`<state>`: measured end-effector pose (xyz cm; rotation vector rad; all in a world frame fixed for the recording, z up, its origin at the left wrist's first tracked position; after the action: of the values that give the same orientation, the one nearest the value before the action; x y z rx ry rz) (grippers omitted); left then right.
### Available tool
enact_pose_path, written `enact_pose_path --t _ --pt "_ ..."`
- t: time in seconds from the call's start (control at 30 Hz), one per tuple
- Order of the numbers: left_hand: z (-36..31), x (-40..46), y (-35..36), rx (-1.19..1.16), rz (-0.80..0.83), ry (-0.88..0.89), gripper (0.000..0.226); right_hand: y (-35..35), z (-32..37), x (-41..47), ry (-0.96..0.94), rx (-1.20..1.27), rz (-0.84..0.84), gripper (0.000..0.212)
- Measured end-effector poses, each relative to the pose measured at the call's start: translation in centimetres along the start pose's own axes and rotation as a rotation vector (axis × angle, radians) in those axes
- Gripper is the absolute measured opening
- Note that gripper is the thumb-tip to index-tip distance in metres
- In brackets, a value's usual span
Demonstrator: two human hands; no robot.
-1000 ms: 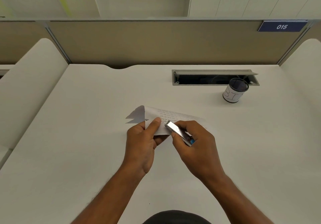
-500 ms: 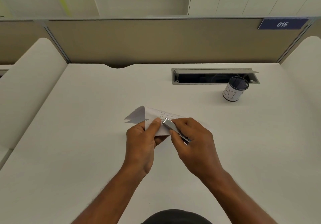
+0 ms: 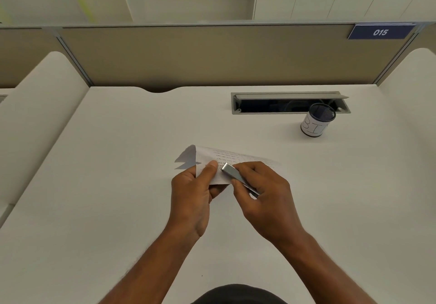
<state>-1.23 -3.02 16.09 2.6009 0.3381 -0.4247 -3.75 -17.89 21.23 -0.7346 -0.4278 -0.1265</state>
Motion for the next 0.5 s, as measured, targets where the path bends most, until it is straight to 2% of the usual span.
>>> enact_pose_path --t 0.2,0.5 --pt "-0.01 -0.18 -0.12 0.077 -0.005 0.029 0.015 0.02 0.29 0.22 -0.007 -0.020 0.018 0.027" --pt "0.05 -0.29 -0.10 0.014 -0.001 -0.002 0.014 0.23 0.45 0.16 -0.052 -0.057 0.059 0.027"
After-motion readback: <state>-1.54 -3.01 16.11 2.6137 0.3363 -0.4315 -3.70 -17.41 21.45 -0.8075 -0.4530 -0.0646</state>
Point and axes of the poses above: each hand's wrist, its own x-axis towards the middle knuckle, its own y-axis out of the palm, z = x × y, the point moved 7 cm from there along x, towards the middle knuckle, and after that the axes turned 4 degrees about -x, right-handed, at the moved point
